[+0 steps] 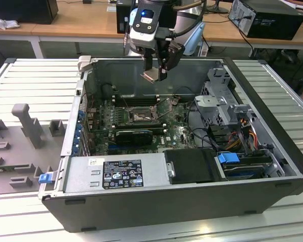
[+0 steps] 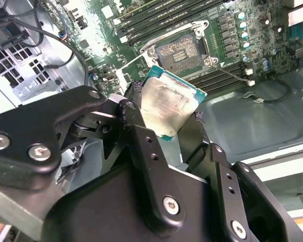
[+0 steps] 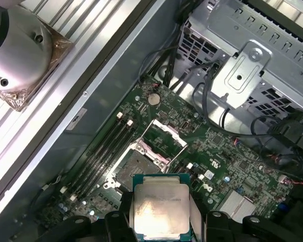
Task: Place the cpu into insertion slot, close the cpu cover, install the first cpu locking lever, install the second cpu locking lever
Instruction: 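Place the cpu into insertion slot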
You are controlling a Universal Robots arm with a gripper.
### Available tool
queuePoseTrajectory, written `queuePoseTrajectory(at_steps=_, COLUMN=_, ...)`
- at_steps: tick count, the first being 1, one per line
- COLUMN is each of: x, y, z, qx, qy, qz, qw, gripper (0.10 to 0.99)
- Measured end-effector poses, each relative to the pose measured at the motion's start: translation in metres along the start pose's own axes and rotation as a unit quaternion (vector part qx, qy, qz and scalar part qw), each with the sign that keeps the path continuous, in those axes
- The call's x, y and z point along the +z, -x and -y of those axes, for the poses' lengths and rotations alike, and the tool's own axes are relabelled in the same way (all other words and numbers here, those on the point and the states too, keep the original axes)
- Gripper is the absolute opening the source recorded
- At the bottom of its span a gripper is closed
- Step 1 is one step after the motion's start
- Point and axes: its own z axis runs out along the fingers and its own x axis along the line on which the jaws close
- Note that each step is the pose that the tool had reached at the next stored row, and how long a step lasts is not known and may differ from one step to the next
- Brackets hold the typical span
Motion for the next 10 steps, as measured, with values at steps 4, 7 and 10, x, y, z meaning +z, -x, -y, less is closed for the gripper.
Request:
queuePoseTrajectory(at_steps=4, x=0.0, y=0.0, z=0.0, qx=0.017, qy=0.0003, qz=0.0015, qw=0.9999, gripper=0.529)
queuePoseTrajectory(at_steps=7, x=0.0001, y=0.0, z=0.0, qx=0.036, qy=0.0007, qz=0.0031, qw=0.9994, gripper=0.529)
queuePoseTrajectory(at_steps=10, x=0.0001, y=0.0, z=0.0, qx=0.049, qy=0.001, qz=0.0043, qw=0.9988, gripper=0.529)
